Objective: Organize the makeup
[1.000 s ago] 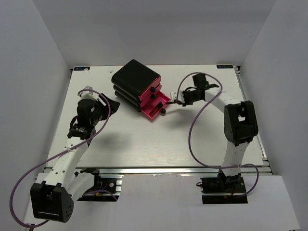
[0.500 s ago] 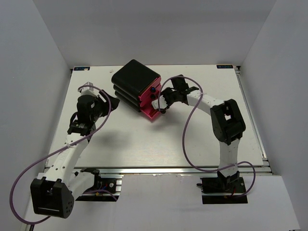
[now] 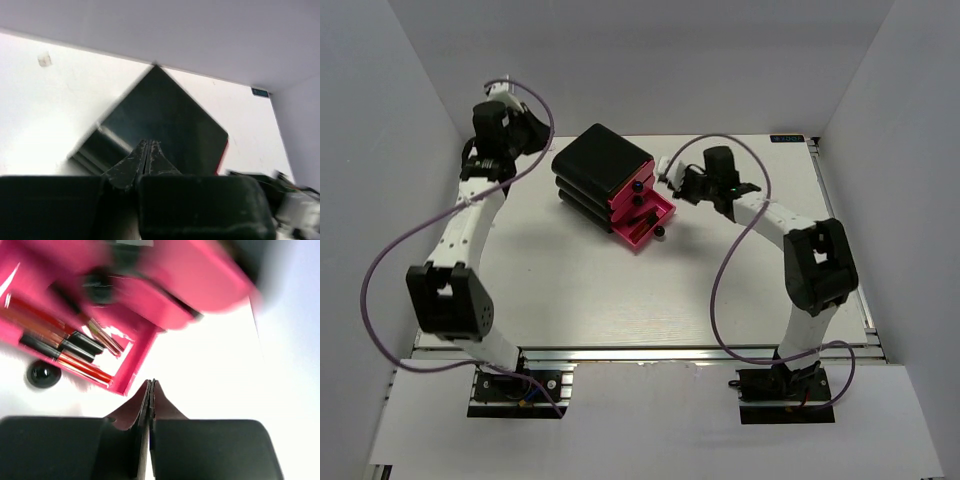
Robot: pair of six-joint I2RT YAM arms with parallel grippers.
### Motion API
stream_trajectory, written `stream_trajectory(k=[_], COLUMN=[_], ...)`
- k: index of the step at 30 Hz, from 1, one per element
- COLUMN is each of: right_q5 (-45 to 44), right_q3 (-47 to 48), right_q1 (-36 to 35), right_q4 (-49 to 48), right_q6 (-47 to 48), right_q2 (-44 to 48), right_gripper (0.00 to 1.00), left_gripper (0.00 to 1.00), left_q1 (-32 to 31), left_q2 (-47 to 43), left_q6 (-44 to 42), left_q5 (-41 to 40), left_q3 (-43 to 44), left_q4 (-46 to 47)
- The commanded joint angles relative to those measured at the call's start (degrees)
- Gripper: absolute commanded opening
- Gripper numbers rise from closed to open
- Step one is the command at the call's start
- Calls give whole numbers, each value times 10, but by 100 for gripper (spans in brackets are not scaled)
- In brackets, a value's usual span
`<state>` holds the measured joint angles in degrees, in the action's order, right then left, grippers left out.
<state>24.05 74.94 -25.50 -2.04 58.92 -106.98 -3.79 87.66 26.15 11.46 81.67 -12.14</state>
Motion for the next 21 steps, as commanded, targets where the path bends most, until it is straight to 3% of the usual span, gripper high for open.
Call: stream_trajectory(k=[1,3,4,8,13,21], right_q5=[-38,-33,-40,-72,-52,-11], right_q3=[18,33,29,-20,-4,101], right_q1=[37,39,39,41,39,15], right_q4=[-32,50,81,112,142,126], right_q6=[-374,-438,-466,-586,-709,-763], right_q2=[35,17,18,25,-23,-138], right_gripper=[0,0,0,0,0,0], left_gripper=[10,23,38,51,53,53], left_q1=[15,18,18,21,23,23], left_q2=[98,144,165,275,356,396], left_q6=[-58,-74,-79,-103,-107,-100], left_q5=[35,36,29,8,36,107], left_q3=[113,191,214,312,380,392], left_q4=[-43,-49,-53,-75,-105,-116])
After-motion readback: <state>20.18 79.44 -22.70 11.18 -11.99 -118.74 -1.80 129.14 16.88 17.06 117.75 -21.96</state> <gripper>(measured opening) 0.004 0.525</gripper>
